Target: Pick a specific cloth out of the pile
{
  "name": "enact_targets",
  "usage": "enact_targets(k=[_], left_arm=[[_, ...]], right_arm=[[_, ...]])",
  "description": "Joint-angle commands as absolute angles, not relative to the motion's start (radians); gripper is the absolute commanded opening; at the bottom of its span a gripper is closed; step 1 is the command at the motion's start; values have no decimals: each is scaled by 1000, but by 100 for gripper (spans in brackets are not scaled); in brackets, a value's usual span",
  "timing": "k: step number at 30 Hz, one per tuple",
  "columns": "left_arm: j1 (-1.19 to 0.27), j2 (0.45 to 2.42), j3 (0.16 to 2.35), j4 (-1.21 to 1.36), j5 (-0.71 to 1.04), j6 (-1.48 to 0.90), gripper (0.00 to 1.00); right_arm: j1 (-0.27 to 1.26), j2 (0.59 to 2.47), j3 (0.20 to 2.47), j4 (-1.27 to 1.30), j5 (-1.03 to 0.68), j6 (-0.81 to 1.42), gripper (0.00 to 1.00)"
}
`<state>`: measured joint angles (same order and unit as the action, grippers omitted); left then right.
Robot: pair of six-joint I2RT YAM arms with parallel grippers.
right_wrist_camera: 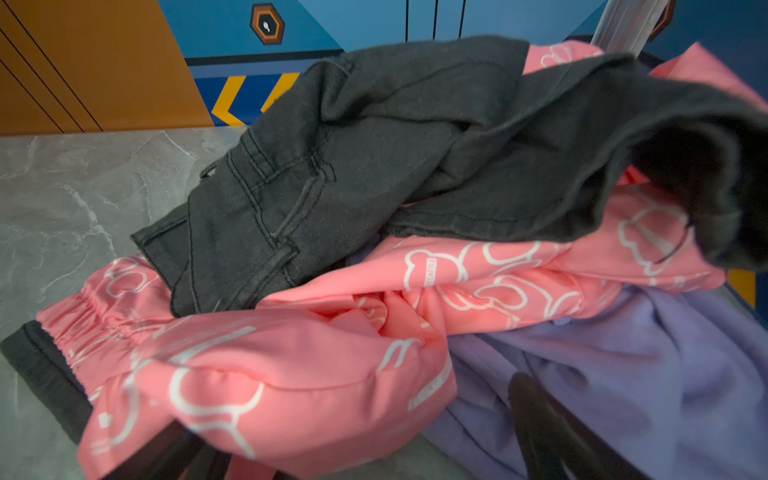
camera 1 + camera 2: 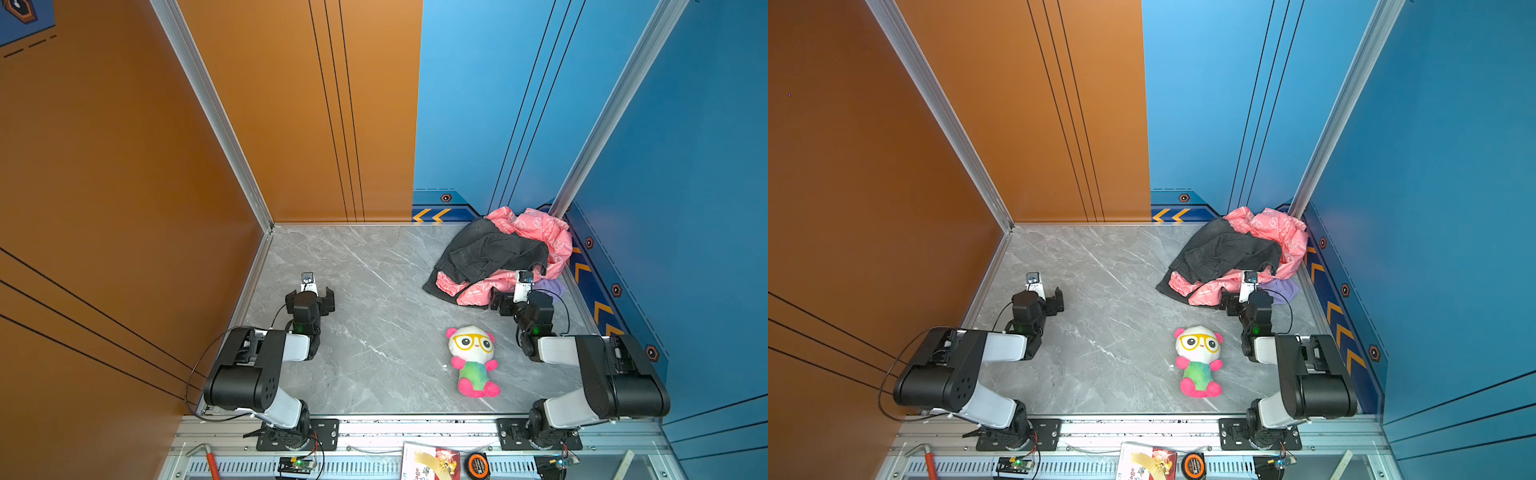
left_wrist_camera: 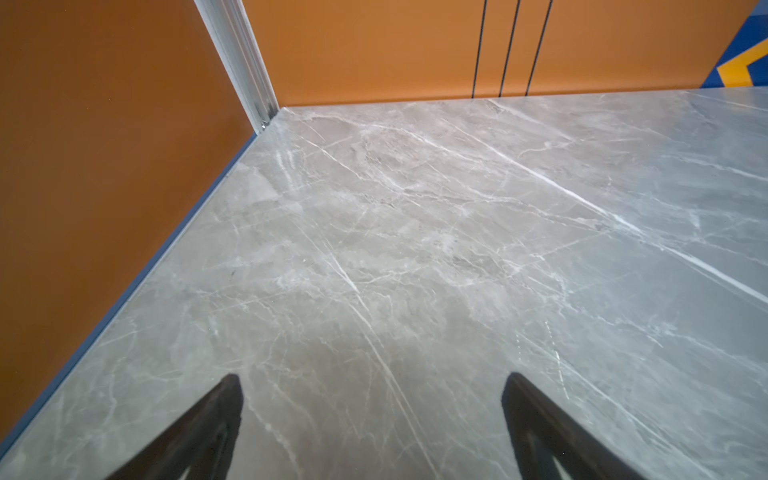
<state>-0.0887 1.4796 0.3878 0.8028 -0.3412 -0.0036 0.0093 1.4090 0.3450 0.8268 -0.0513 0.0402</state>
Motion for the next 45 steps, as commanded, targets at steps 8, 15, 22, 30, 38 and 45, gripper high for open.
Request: enact_targets(k=[8,15,22,30,38,45], left_arm=[[-93,1113,661,155,-403,-66,98],[-42,989,724,63,-341,-186,98],[-36,1025,816,-80,-122,-204,98],[-218,1046,784,-74,-84,-189,98],[-334,1083,769,-54,-95,-212,98],[-351,1132,763,-13,-37,-223,98]], right_arm=[[10,934,502,211,174,45,100],[-94,793,601,-8,295,216,100],[-277,941,771,-284,63,357,100],[-293,1137,842,-350,-74,422,100],[-326,1257,763,-227,-103,573,88],[-363,1426,752,-92,-305,652,82]])
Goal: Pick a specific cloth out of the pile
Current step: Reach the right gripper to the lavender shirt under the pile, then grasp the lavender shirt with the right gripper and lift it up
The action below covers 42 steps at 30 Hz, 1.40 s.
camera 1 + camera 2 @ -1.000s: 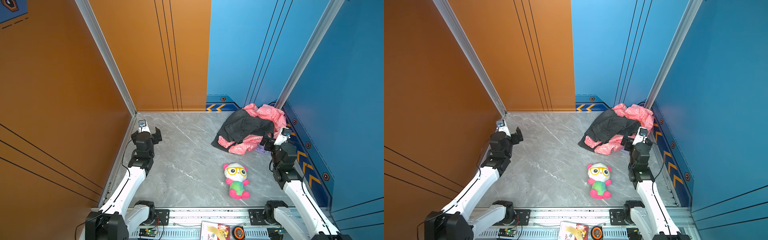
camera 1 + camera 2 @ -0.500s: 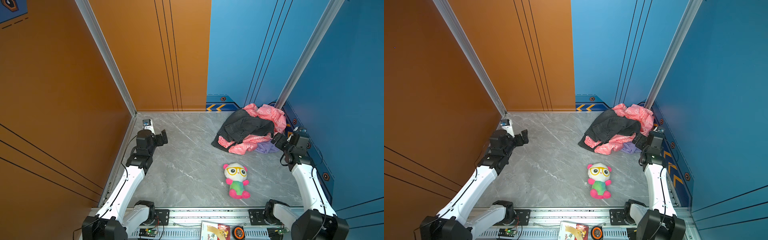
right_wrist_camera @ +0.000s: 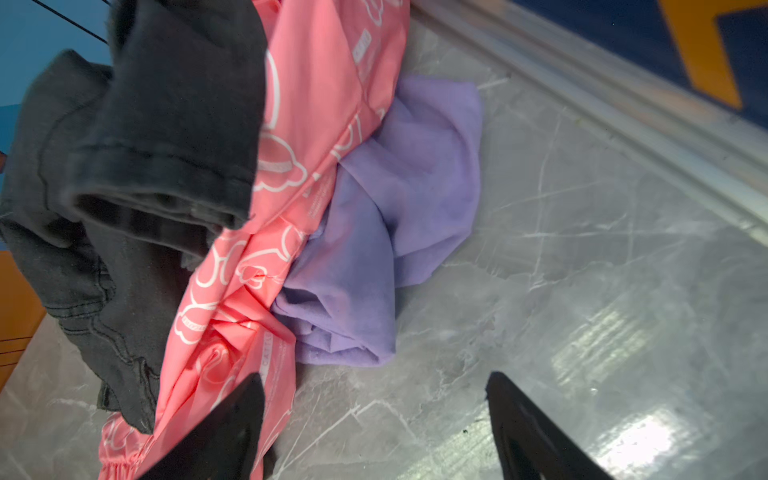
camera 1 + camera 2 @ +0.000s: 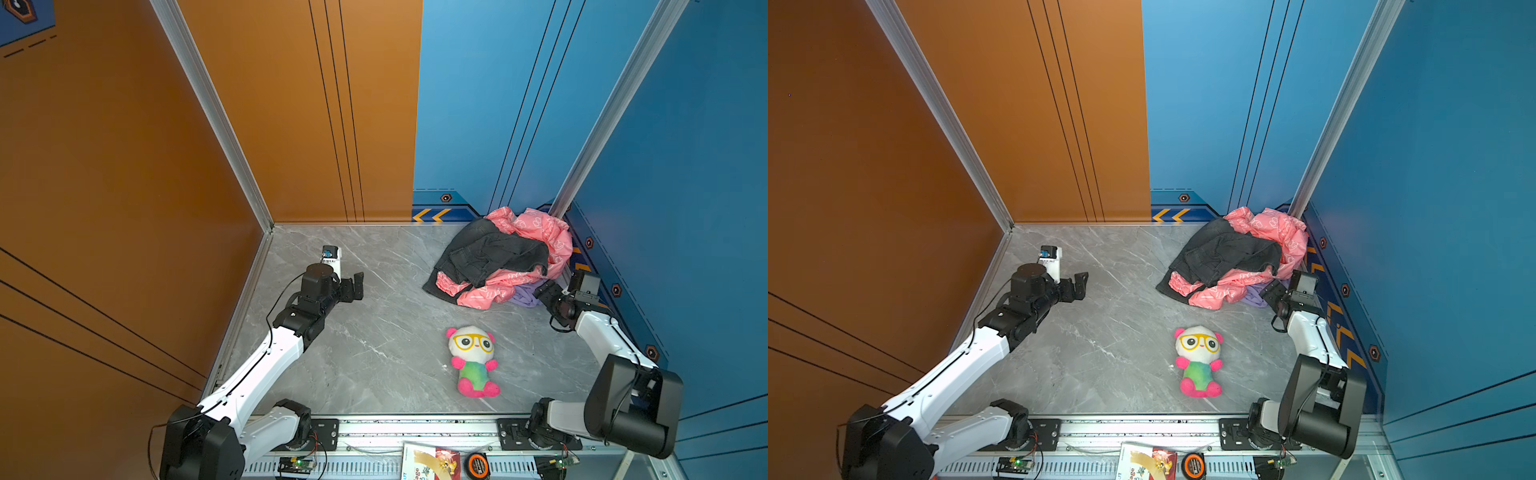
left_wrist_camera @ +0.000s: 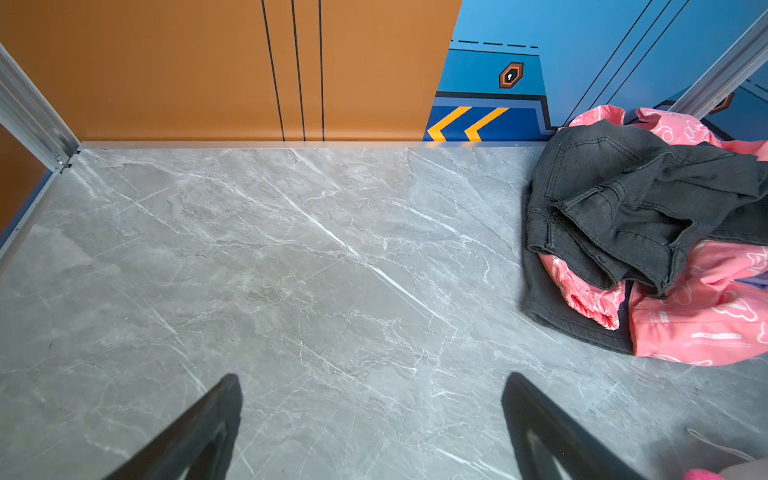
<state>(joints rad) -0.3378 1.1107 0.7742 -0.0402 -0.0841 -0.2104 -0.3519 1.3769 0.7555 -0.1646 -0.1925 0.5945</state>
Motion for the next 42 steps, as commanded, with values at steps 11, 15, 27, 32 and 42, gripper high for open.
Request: enact_targets(k=[11,15,27,32,42], left_arm=[[-357,1163,773,4,-35,-221,98],[-356,1154,762,4,-40,-212,98],[-353,1137,756,12,-43,-183,98],[-352,1146,757,31,-33,-180,98],[-354,1166,775,49,-20,-176,98]], right_arm=[[-380,1574,713,92,-346,793,43],[-381,1605,712,119,-348,818,30],[-363,1554,718,212,-363,906,0],[-329,1450,747,195,-312,928,0],[-238,1256,832,119,-116,937,0]])
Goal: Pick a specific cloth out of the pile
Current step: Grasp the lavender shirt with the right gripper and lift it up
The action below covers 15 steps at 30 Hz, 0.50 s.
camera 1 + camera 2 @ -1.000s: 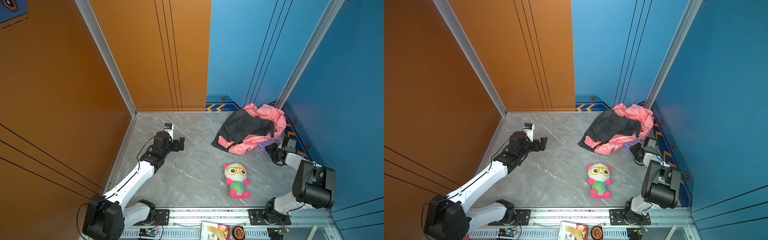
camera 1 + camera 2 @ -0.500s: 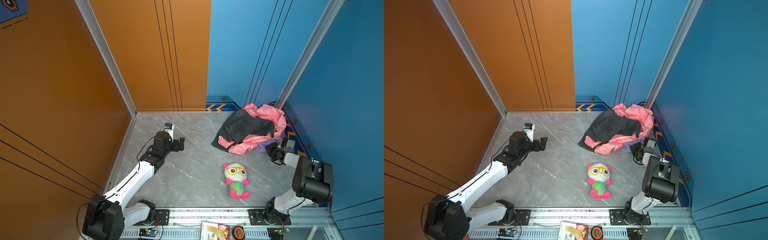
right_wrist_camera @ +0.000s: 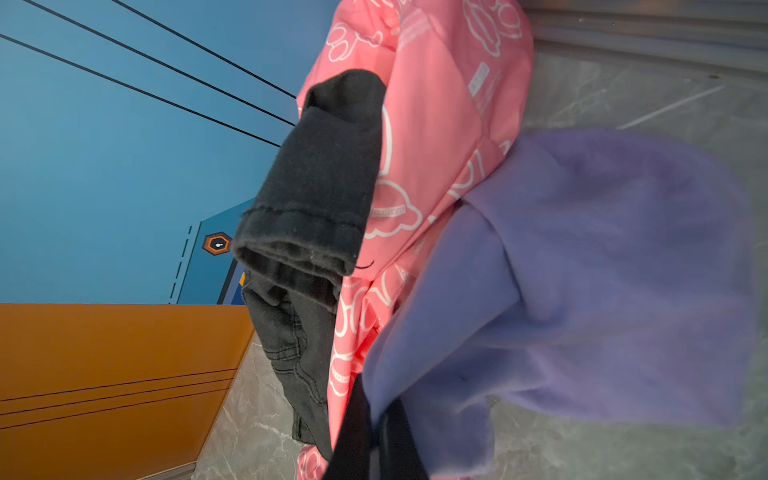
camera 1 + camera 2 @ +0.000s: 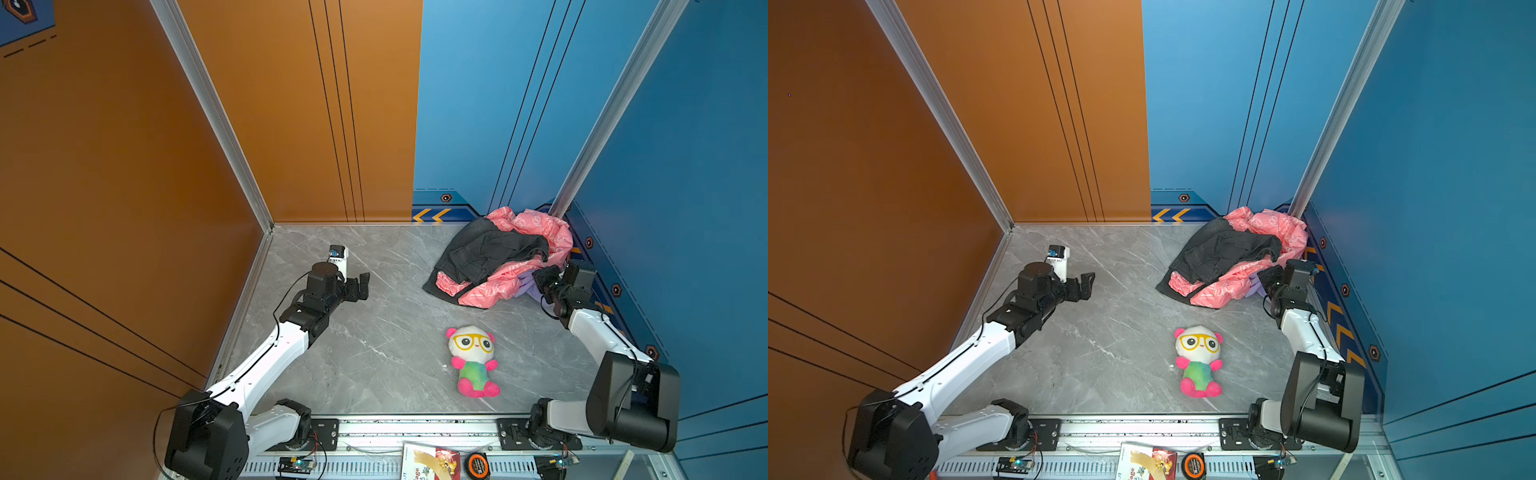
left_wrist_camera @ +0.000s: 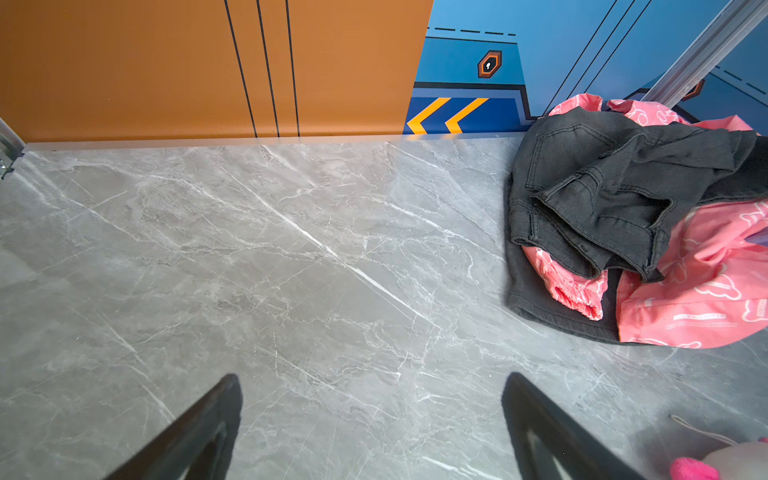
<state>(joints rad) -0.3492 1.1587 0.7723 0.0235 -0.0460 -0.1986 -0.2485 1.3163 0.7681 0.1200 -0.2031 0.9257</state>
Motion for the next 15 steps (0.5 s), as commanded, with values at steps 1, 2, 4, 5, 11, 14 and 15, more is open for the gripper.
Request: enact_targets(k=[1,2,4,5,11,14,15], left_arm=[[-354,1168,777,53,-20,-174,98],[-354,1169,778,55,-19,-175,98],[-354,1176,781,59,-17,-175,98],[-354,1178,785,61,-17,-175,98],[-354,1196,802,72,-14,-175,98],[-356,1204,811,77,-17,-179,98],[-356,1207,814,78,-20,-182,98]], right_arm=[[-233,1242,845,112,-105,935,0],[-228,1232,859,105,-96,932,0],[-218,1213,895,86,-71,916,0],[-213,1205,913,77,-60,908,0],[-192,1198,1036,61,-8,856,0],[-184,1213,1107,57,0,833,0],[-180,1217,1133,54,0,822,0]])
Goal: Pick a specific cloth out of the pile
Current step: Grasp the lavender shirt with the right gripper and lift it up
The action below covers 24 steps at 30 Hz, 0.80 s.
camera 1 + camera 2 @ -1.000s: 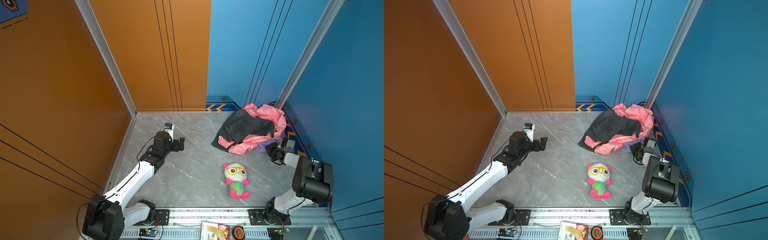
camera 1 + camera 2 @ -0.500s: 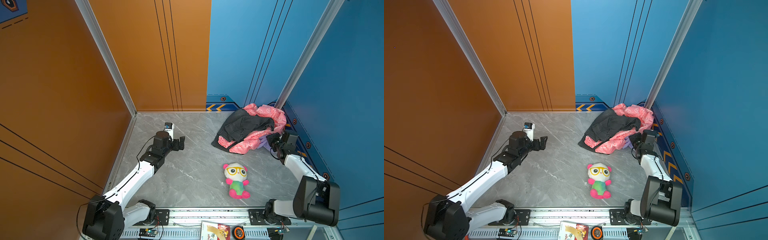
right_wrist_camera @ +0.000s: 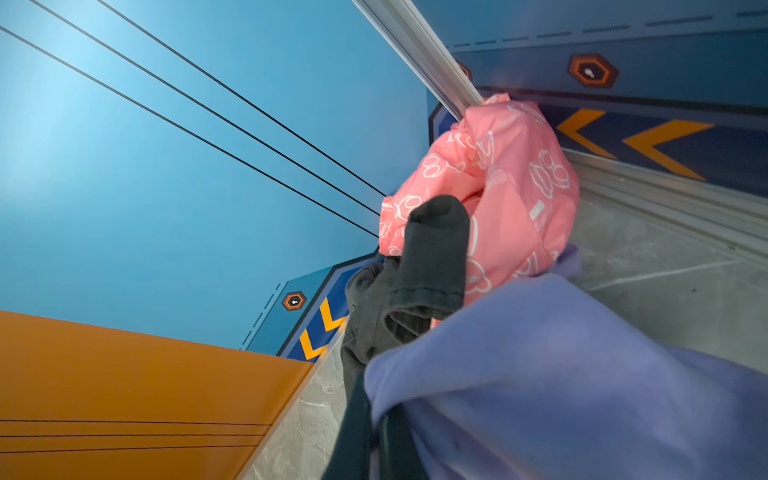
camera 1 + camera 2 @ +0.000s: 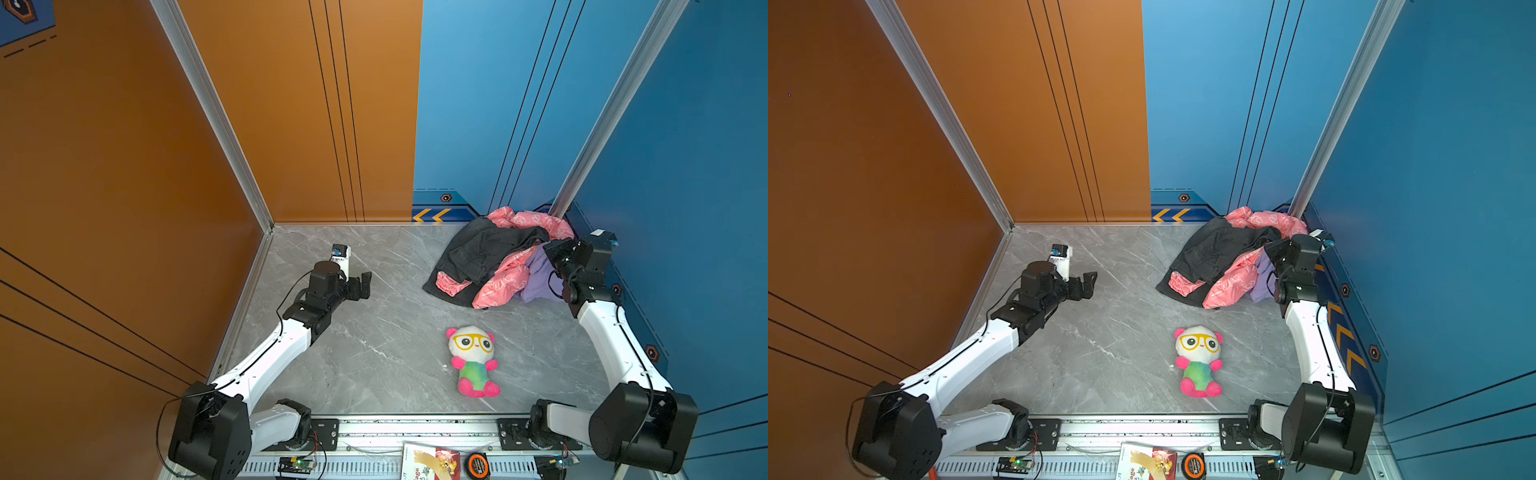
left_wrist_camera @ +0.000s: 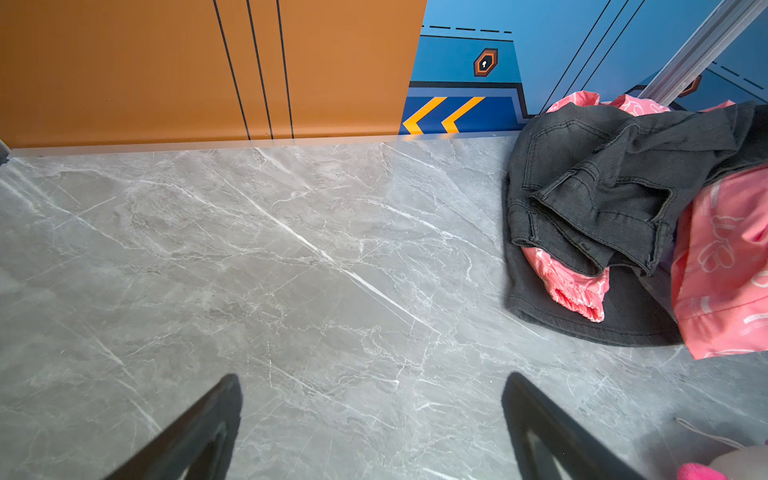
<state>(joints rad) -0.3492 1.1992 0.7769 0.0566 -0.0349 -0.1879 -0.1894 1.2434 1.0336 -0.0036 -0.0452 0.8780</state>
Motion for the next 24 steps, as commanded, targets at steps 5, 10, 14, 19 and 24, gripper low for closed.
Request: enact_targets(k=[5,10,14,19,24], left_arm=[[-359,1224,828,84,-15,-187,98],[-366,1237,840,84,-15,-196,98],[-379,1238,842,84,-23,-201,98],[-390,1232,841,83,-36,-205,98],[-399,1230,845,84,-50,-210,98]], right_arm=[[-163,1252,1281,42,17,748,0],[-140,1289,1412,38,3,690,0],[-93,1329,1502,29,-55,628,0],[30,1418,1633,-99,-184,456,0],[232,1525,1727,-339,-277,197,0]])
